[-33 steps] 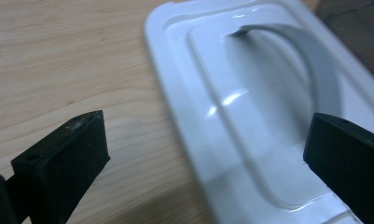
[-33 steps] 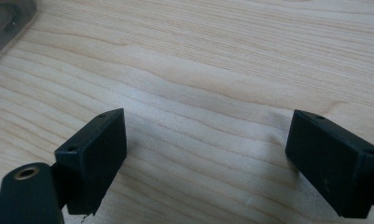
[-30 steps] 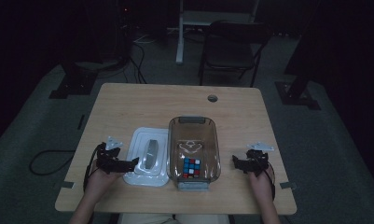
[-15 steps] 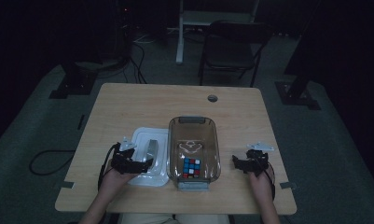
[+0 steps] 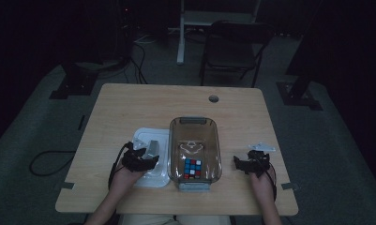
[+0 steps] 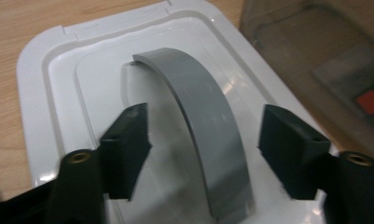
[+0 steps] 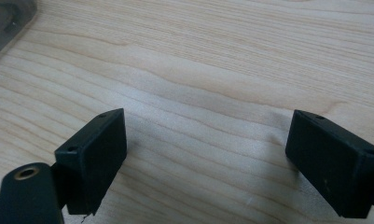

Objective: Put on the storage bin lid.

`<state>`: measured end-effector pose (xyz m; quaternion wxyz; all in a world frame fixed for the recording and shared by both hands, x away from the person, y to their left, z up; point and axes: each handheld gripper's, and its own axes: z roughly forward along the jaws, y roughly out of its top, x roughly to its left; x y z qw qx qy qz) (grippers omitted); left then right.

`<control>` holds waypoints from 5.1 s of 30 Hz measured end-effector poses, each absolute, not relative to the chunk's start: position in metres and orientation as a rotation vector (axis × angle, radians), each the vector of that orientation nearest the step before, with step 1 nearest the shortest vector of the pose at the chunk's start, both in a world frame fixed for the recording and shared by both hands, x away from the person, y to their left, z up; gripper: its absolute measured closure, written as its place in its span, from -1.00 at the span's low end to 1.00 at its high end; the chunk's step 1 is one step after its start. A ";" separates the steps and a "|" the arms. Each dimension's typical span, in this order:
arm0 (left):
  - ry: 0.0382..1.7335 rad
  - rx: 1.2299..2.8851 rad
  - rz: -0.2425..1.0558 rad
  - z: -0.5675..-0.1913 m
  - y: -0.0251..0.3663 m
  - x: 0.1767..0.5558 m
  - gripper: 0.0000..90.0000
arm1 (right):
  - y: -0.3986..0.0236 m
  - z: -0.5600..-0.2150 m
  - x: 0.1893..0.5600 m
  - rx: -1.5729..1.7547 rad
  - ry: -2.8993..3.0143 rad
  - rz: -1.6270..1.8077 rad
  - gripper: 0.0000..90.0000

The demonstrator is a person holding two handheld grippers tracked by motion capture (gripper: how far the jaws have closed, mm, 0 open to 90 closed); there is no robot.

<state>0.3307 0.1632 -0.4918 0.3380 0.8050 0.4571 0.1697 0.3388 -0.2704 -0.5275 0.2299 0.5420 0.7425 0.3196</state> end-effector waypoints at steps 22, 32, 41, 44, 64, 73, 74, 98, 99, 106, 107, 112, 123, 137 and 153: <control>1.253 2.027 0.443 -0.492 0.184 0.343 0.52 | -0.271 -0.527 0.340 1.500 2.040 0.885 -0.73; 1.274 1.969 0.437 -0.473 0.212 0.344 0.54 | -0.261 -0.525 0.335 1.438 2.090 0.937 -0.73; 1.277 1.943 0.409 -0.466 0.222 0.339 0.54 | -0.239 -0.514 0.323 1.346 2.140 1.090 -0.73; 1.277 1.932 0.392 -0.465 0.222 0.337 0.54 | -0.232 -0.512 0.318 1.316 2.161 1.102 -0.73; 1.242 1.876 0.388 -0.432 0.236 0.334 0.54 | -0.201 -0.513 0.303 1.188 2.243 1.164 -0.72; 1.187 1.838 0.432 -0.400 0.242 0.327 0.54 | -0.185 -0.513 0.300 1.127 2.273 1.187 -0.72; 1.182 1.839 0.440 -0.397 0.243 0.328 0.54 | -0.184 -0.513 0.300 1.122 2.274 1.188 -0.72; 0.979 1.847 0.310 -0.354 0.215 0.332 0.55 | -0.126 -0.509 0.322 1.020 2.319 1.237 -0.72; 0.974 1.854 0.314 -0.354 0.213 0.333 0.55 | -0.123 -0.509 0.323 1.008 2.322 1.235 -0.72; 0.954 1.882 0.291 -0.357 0.202 0.335 0.55 | -0.103 -0.508 0.333 0.959 2.344 1.215 -0.72; 0.954 1.882 0.291 -0.357 0.202 0.335 0.55 | -0.103 -0.508 0.333 0.959 2.344 1.215 -0.72; 0.935 1.901 0.272 -0.360 0.194 0.339 0.55 | -0.092 -0.504 0.343 0.957 2.338 1.226 -0.72; 0.946 1.944 0.255 -0.373 0.177 0.354 0.55 | -0.097 -0.505 0.343 0.970 2.322 1.226 -0.72; 0.953 1.986 0.194 -0.387 0.165 0.363 0.55 | -0.120 -0.504 0.345 1.034 2.272 1.242 -0.73; 0.938 1.994 0.224 -0.382 0.168 0.358 0.28 | -0.135 -0.499 0.347 1.075 2.240 1.250 -0.73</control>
